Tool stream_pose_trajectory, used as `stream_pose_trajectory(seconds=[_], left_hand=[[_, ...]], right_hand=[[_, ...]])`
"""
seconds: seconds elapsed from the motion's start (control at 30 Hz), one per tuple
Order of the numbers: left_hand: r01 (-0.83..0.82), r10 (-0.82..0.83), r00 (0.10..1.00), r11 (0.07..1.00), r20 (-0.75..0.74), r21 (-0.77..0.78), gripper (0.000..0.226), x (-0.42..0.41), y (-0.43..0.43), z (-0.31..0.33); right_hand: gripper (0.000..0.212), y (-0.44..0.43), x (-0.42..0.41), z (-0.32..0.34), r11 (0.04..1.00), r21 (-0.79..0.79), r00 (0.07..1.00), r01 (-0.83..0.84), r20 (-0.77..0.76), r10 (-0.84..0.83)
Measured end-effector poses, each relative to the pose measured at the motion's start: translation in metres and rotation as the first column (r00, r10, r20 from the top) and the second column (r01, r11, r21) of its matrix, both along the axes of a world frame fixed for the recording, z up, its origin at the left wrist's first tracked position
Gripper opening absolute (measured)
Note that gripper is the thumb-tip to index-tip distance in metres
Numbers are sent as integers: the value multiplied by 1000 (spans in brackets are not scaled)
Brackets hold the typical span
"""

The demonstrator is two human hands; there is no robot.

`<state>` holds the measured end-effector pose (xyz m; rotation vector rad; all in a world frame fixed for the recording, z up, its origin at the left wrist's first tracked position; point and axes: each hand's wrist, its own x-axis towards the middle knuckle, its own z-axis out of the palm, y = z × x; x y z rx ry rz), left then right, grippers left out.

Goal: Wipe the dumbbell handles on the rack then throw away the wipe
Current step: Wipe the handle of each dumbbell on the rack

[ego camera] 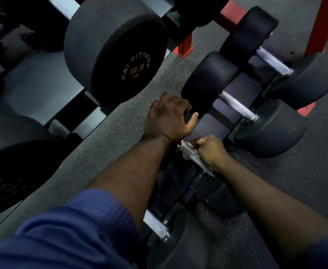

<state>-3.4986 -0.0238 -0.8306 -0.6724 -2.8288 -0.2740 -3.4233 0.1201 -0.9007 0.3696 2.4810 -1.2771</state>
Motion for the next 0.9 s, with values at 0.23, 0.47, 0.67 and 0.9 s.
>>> stream_pose_trajectory(seconds=[0.23,0.47,0.67,0.9], left_hand=[[-3,3,1000,1000,5,-1,36,-1,-2,-2],[7,-7,1000,1000,-5,9,37,-3,-1,-2],[26,-27,1000,999,-15,-25,37,0,-2,0],[22,-23,1000,999,-18,-29,37,0,0,1]], right_hand=[[17,9,10,1,952,270,982,-142,-80,169],[38,21,13,8,863,418,953,-285,30,300],[20,21,3,29,809,416,906,-415,270,326],[33,18,-21,28,629,370,708,-684,546,448]])
